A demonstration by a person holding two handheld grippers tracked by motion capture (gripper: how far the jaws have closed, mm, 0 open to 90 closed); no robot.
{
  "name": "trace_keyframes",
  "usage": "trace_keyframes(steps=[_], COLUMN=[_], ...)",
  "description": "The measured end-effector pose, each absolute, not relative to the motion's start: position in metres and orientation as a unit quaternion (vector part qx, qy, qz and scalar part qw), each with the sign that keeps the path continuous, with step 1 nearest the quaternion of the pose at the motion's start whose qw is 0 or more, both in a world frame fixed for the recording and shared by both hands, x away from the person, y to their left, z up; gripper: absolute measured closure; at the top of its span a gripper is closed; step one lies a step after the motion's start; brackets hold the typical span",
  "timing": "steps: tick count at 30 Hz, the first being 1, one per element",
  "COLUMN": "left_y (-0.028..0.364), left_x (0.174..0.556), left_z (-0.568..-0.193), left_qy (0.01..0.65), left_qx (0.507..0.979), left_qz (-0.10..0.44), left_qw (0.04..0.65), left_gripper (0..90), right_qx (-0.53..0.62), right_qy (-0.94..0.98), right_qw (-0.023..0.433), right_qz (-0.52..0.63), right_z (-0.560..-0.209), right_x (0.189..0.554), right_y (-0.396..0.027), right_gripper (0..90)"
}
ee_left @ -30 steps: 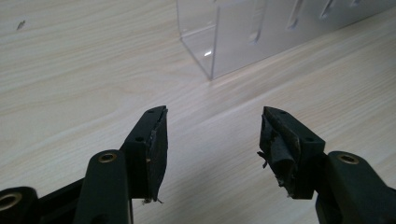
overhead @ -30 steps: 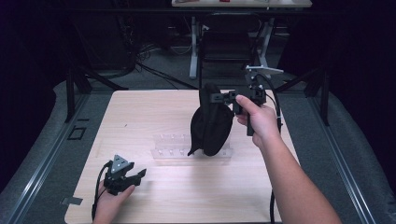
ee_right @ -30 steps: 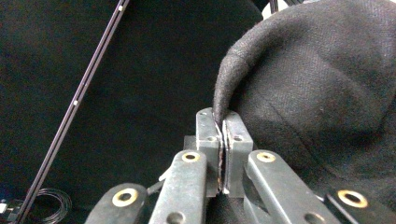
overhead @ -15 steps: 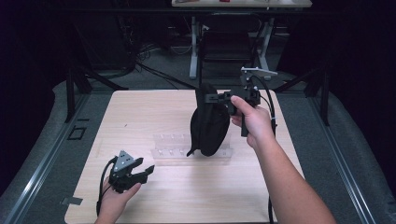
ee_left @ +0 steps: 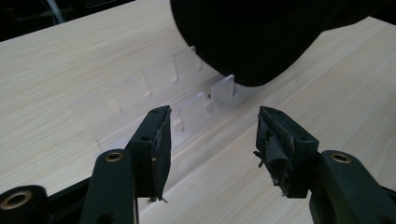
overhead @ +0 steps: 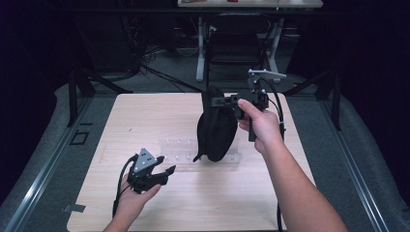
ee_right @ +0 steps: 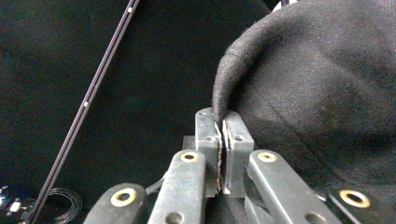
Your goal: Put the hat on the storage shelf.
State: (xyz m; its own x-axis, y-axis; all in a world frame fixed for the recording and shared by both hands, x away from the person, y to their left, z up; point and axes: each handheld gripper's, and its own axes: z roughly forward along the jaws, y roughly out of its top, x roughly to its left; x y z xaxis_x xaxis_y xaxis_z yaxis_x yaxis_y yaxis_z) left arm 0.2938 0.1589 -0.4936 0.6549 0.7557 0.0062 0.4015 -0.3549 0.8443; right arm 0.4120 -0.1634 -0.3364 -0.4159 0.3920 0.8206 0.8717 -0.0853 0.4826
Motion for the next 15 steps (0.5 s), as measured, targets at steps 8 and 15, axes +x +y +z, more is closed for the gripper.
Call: trace_keyframes(steps=[8, 15], left_y=[0.134, 0.119], left_x=[0.296, 0.297], left_z=[-0.483, -0.477], left_qy=[0.341, 0.327], left_qx=[0.806, 0.811], left_qz=[0.205, 0.202], left_qw=[0.438, 0.44], left_gripper=[46.6, 50.2], right_qx=[-0.495, -0.495], right_qy=[-0.646, -0.648], right_qw=[0.213, 0.212], right_qz=[-0.54, -0.539], right_z=[-0.333, -0.331], right_x=[0.411, 0.411], right_y=[-0.161, -0.156], right_gripper=[87.0, 86.8])
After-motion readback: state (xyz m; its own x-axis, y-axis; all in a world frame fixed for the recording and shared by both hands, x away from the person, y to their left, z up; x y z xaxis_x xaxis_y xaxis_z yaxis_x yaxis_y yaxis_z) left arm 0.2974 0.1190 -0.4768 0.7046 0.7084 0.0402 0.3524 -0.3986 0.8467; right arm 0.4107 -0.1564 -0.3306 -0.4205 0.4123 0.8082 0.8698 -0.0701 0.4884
